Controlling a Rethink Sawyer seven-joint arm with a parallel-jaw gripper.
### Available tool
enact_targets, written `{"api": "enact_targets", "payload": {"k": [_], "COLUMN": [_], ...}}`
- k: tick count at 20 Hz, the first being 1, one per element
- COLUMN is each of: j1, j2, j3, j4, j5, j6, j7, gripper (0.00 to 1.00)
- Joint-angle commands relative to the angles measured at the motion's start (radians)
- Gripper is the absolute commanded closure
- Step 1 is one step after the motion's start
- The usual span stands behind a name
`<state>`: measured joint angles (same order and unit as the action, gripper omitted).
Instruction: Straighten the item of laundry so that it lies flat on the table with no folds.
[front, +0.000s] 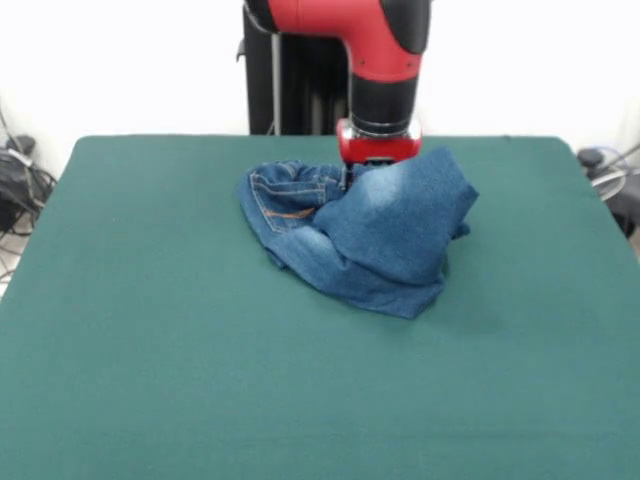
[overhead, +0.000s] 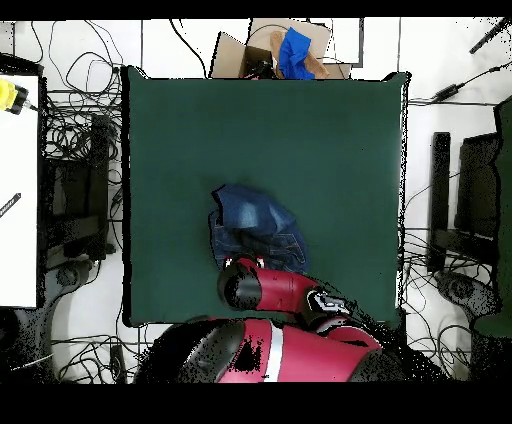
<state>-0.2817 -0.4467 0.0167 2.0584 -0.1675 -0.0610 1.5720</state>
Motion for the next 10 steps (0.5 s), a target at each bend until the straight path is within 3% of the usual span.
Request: {"api": "enact_targets", "payload": {"k": [1,10], "j1": [0.039,0.090], "j2": [0.085,0.004], "j3": [0.039,0.018], "j4": [-0.039,0.036], "j5": [-0.043,-0.025], "j6": [-0.045,-0.034], "j7": [0.139,0.179], "gripper": [0.00,0.00]}}
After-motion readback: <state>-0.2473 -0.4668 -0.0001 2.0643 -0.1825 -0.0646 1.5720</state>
